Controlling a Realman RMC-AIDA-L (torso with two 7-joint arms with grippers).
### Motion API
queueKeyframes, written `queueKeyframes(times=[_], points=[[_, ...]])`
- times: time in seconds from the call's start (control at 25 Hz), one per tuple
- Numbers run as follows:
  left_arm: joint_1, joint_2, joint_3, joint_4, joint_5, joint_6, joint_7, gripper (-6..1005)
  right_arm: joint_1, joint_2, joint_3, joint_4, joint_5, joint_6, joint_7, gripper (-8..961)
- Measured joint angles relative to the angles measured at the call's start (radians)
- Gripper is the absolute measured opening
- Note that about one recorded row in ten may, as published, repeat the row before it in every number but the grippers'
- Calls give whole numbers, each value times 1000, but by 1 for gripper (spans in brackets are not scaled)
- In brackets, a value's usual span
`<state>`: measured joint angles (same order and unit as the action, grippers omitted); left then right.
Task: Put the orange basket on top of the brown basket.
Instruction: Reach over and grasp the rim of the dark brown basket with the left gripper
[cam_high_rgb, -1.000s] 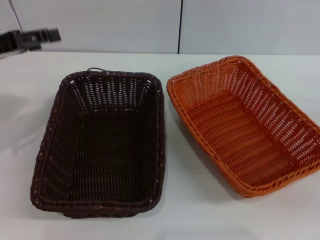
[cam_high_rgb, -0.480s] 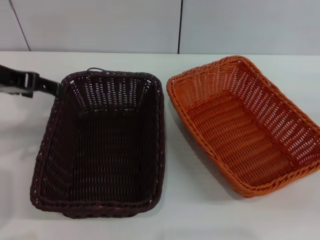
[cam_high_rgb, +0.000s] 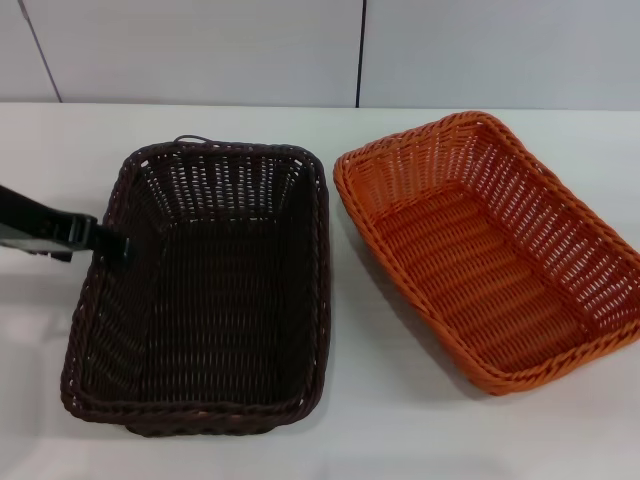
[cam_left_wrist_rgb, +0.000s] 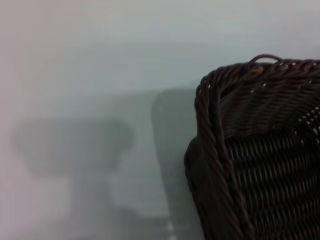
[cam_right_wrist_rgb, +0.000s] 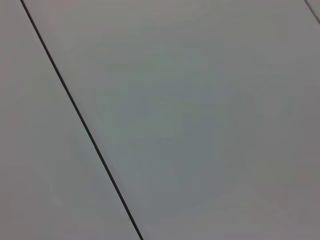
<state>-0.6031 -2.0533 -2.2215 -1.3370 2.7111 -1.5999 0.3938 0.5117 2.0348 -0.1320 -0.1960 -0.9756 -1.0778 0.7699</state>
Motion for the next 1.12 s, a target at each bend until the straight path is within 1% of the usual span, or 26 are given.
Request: queueKeyframes(times=[0.32,0.48,0.68,0.92,1.12], points=[[3,-3,28,57,0,31,0,746,15,-4,0,-1,1,19,0,759],[-5,-1,63,79,-1,28,1,735,18,-5,0,-2,2,24,0,758],[-5,-2,74,58,-4,30,12,721,20,-6,-6,-5,2,25,0,758],[-3,-3,75,48,-18,35,17,491,14,-6,-8,-3,-2,37,0,758],[-3,-3,73,45,-22,35,23,246,7,-6,-1,-14,-1,38,0,758]])
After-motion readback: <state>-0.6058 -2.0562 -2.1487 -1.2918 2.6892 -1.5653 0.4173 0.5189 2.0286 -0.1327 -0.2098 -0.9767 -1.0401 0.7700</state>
